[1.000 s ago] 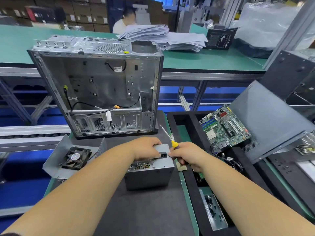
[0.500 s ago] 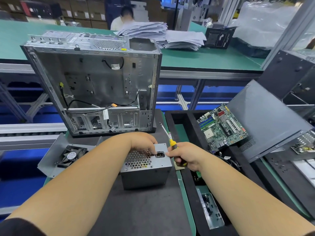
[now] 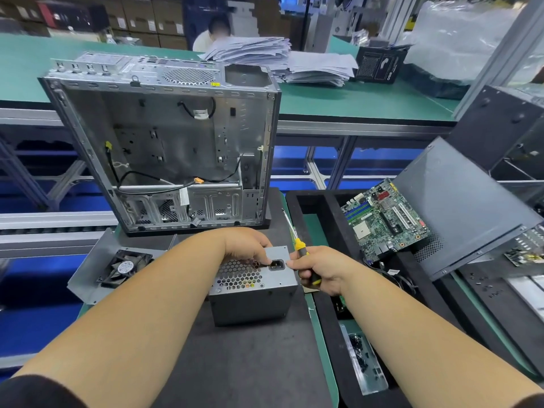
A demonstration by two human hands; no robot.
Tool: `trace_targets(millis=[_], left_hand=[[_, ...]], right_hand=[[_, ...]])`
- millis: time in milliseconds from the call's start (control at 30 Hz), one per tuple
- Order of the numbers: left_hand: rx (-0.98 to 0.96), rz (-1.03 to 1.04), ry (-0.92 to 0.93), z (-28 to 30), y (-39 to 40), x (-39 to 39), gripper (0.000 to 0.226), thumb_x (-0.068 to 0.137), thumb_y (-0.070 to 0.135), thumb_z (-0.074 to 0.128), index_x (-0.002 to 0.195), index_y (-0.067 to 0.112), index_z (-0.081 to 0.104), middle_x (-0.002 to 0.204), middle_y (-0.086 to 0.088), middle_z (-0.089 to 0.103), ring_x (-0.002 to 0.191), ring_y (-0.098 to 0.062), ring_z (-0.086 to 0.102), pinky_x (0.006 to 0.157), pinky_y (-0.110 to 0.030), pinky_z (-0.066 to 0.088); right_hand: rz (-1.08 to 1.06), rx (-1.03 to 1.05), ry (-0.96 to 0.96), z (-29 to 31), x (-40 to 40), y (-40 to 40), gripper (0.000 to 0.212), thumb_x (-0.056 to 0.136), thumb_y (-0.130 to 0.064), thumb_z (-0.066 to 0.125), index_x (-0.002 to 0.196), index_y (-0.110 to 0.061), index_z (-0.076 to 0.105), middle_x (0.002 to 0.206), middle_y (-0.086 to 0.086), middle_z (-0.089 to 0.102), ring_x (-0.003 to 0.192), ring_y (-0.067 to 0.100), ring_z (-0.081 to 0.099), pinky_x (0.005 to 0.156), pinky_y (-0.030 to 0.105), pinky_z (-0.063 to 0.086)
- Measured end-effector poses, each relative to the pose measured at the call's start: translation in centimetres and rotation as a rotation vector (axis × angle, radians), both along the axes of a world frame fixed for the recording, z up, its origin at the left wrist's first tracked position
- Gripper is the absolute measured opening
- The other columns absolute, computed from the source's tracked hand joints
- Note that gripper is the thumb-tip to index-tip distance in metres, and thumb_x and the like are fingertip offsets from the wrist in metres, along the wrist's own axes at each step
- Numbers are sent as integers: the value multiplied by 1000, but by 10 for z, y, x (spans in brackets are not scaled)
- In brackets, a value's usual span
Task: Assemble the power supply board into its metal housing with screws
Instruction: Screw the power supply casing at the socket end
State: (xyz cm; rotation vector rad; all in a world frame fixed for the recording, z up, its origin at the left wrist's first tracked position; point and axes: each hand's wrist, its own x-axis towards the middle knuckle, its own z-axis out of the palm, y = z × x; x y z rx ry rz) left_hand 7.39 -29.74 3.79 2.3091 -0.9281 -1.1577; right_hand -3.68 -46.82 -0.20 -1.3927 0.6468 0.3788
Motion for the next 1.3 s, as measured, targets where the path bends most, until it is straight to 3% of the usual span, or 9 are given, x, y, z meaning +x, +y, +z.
trace_targets(millis=[367,567,633,800,933,1000,1100,1200,1300], left_hand=[[37,91,-29,-1,-5,-1,39,94,36,61,112,2,66,116,-12,64,92,-20,54,95,-41,44],[59,252,112,-8,-8,5,56,89,31,69,121,-12,54,99,-21,59,69,-24,49,71,-34,44],[59,263,134,-10,-9,7,61,90,30,69,126,-15,48,119,-34,55,68,-23,48,73,-35,43],[114,266,122,-13,-12,12,63,89,36,68,141,4,49,151,-13,41,128,-31,48,100,-42,42],[115,279,132,-15,-12,12,67,89,34,68,144,3,44,155,-14,35,140,-34,36,108,-46,36],[123,267,124,-14,-12,12,66,90,35,68,144,5,46,154,-13,37,129,-32,48,95,-37,45],[130,258,106,-12,-11,13,60,90,38,67,141,10,51,147,-12,46,78,-21,61,52,-20,45],[131,262,91,-15,-11,13,62,90,37,67,143,10,49,150,-12,43,116,-27,55,76,-33,46],[121,280,114,-13,-10,10,63,91,35,67,145,8,46,153,-13,40,117,-26,49,84,-36,41]], right_hand=[[9,-46,-29,-1,-2,1,17,89,0,66,82,-14,62,55,-4,52,42,6,39,47,21,36],[44,-440,-137,22,-10,-7,10,86,-9,64,94,-10,57,71,3,66,47,9,48,51,22,38],[12,-578,-130,35,-12,-17,22,84,-6,57,103,-11,48,74,5,64,50,10,54,54,24,43],[110,-889,-216,73,-19,-34,17,93,-11,56,102,-20,44,86,7,65,65,12,62,57,28,43],[65,-974,-370,103,-30,-36,12,89,-18,63,93,-29,58,89,0,70,66,12,63,59,28,45],[39,-1000,-428,115,-35,-34,10,86,-20,66,88,-30,65,84,-5,71,62,9,64,60,28,49],[11,-976,-475,128,-40,-26,7,83,-23,70,84,-30,71,79,-4,73,69,13,69,62,30,58],[63,-976,-475,135,-40,-17,6,82,-24,71,79,-29,72,71,-5,73,70,11,70,60,27,57],[114,-989,-453,139,-37,-8,6,81,-24,68,76,-26,70,66,-3,71,66,18,69,60,37,60]])
